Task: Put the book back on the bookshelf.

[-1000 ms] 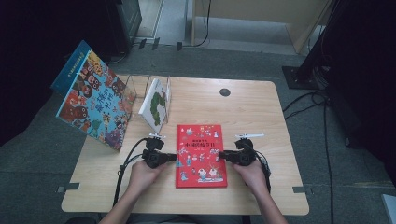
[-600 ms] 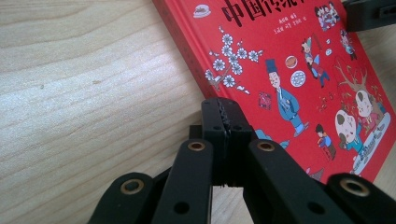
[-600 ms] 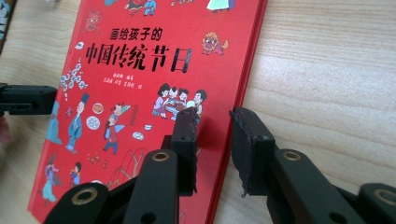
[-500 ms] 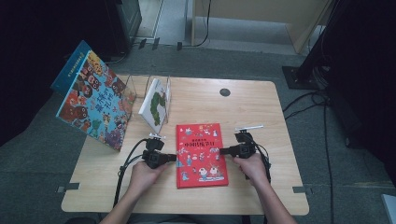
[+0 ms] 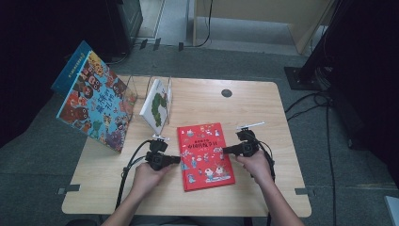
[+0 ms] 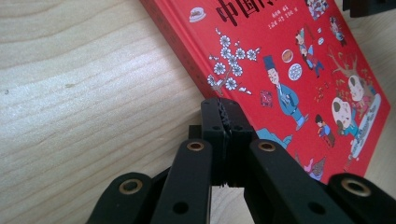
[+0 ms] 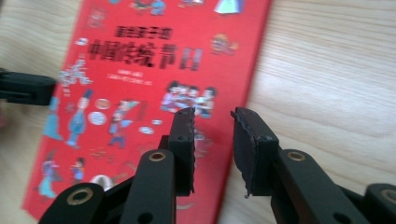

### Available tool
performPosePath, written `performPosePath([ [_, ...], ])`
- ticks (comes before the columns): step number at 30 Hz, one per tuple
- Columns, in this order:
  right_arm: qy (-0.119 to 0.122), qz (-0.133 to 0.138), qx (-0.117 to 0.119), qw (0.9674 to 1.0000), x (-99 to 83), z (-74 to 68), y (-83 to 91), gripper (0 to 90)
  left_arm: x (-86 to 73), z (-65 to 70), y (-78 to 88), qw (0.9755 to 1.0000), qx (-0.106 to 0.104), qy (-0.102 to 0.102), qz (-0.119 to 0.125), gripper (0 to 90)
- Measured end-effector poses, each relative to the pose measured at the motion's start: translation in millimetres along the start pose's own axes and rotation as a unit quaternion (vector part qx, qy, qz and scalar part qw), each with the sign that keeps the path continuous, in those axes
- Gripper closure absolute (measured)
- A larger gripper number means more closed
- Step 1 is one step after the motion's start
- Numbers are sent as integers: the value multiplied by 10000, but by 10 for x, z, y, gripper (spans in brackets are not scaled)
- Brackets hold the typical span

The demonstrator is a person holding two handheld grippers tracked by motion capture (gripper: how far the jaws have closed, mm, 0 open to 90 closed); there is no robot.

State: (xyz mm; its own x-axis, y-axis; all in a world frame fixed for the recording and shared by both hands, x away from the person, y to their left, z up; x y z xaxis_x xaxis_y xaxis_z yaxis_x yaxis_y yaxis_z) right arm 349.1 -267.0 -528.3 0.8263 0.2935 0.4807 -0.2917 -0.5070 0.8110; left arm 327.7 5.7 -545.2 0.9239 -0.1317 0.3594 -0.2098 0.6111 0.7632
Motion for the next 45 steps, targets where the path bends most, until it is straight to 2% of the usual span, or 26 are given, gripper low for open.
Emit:
performPosePath([
  [6, -106, -195, 103, 9997, 3, 72, -66, 671, 12, 0, -5, 10000, 29, -9, 43, 900],
  [7, -148, -228, 187, 9995, 3, 74, -80, 666, 12, 0, -5, 10000, 29, -9, 43, 900],
  [10, -197, -231, 348, 9989, 25, 75, -106, 660, 14, 0, -5, 10000, 32, -30, 33, 900],
  [13, -310, -258, 370, 9985, 47, 77, -114, 662, 15, 6, -9, 10000, 49, -15, 45, 900],
  [18, -470, -429, 321, 9975, 65, 51, -97, 683, 30, -14, -4, 10000, -2, 60, -7, 900],
  [19, -553, -441, 359, 9968, 67, 49, -84, 686, 31, -18, -2, 10000, 0, 58, -8, 900],
  [22, -589, -331, 539, 9963, 91, 31, 1, 716, 34, -22, 1, 10000, 0, 77, -11, 900],
  [24, -553, -240, 605, 9963, 109, 15, 48, 721, 35, -23, 1, 10000, -4, 81, -14, 900],
  [25, -523, -92, 857, 9949, 160, -54, 154, 722, 33, -21, 1, 10000, 21, 53, 5, 900],
  [30, -37, -141, 724, 9973, 314, -293, 340, 709, 42, -29, 2, 10000, -30, 84, 38, 885],
  [33, 209, -204, 826, 9962, 421, -470, 403, 705, 46, -37, 3, 9999, -59, 92, 27, 884],
  [36, 427, -315, 877, 9947, 535, -667, 390, 706, 51, -44, 5, 9999, -90, 127, 24, 878],
  [39, 615, -475, 810, 9937, 658, -842, 314, 723, 59, -56, 14, 9997, -165, 170, 38, 853],
  [41, 731, -586, 723, 9930, 731, -917, 254, 752, 67, -62, 31, 9995, -272, 183, 45, 808],
  [43, 735, -664, 760, 9922, 794, -956, 212, 785, 80, -59, 55, 9991, -381, 164, 97, 765],
  [45, 741, -711, 734, 9920, 849, -982, 204, 798, 95, -58, 80, 9991, -384, 132, 149, 699],
])
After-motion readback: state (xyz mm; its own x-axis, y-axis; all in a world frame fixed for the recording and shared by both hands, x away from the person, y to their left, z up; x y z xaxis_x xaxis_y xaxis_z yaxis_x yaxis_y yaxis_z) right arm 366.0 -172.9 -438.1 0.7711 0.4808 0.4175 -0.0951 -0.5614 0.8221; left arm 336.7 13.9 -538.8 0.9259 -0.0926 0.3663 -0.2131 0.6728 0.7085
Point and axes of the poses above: each handheld gripper's, and its own axes: y roughly backward along the jaws, x roughly out of its top, z roughly to its right, the point moved 5 cm from there along -y, roughly forward along the jaws, and after that the axes turned 11 degrees about y, right-handed, at the moved point
